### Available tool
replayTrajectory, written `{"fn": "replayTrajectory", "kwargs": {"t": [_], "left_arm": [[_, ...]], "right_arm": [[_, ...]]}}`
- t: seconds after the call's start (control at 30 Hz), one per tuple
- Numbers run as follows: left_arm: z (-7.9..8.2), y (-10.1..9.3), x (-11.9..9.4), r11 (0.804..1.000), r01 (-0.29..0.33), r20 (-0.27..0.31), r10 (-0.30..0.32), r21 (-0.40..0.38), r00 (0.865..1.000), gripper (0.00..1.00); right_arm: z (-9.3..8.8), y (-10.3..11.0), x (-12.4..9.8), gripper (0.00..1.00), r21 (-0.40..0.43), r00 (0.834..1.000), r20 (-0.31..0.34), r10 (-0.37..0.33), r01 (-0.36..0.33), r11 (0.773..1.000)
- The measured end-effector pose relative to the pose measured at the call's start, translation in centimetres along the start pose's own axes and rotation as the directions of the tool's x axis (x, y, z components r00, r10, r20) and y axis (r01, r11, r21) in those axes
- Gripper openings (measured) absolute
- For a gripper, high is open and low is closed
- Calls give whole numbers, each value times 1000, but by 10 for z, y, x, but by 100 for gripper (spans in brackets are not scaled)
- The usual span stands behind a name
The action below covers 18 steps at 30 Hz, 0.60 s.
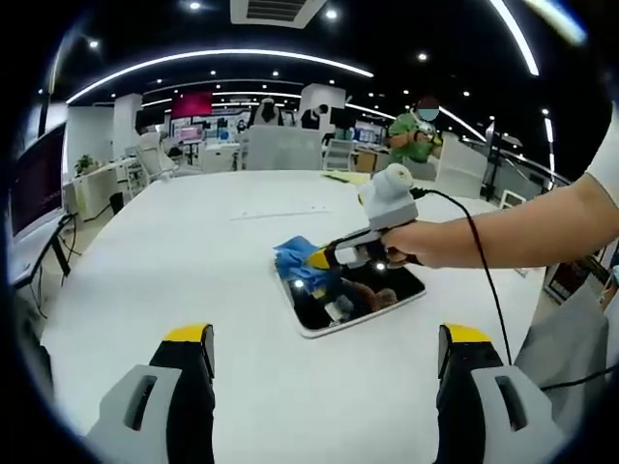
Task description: Wipe the mirror surface with the cleaning cloth until all visible marks leave the cleaned area.
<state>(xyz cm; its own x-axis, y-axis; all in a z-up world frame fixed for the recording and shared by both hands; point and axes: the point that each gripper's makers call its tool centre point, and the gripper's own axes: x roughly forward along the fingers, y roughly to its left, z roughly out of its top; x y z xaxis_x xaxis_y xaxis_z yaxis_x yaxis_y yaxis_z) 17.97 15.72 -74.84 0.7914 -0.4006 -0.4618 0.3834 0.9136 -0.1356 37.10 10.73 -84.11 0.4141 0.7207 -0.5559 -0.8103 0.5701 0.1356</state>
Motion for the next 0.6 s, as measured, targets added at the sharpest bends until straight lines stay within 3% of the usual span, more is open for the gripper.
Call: {"fn": "replayTrajectory", "kwargs": {"t": [0.6], "left_arm": [[0, 0, 6, 1000, 6, 1, -6, -9, 1000, 97]], "right_arm": [[4, 1, 8, 0, -5, 1000, 7, 19, -19, 1000]]}}
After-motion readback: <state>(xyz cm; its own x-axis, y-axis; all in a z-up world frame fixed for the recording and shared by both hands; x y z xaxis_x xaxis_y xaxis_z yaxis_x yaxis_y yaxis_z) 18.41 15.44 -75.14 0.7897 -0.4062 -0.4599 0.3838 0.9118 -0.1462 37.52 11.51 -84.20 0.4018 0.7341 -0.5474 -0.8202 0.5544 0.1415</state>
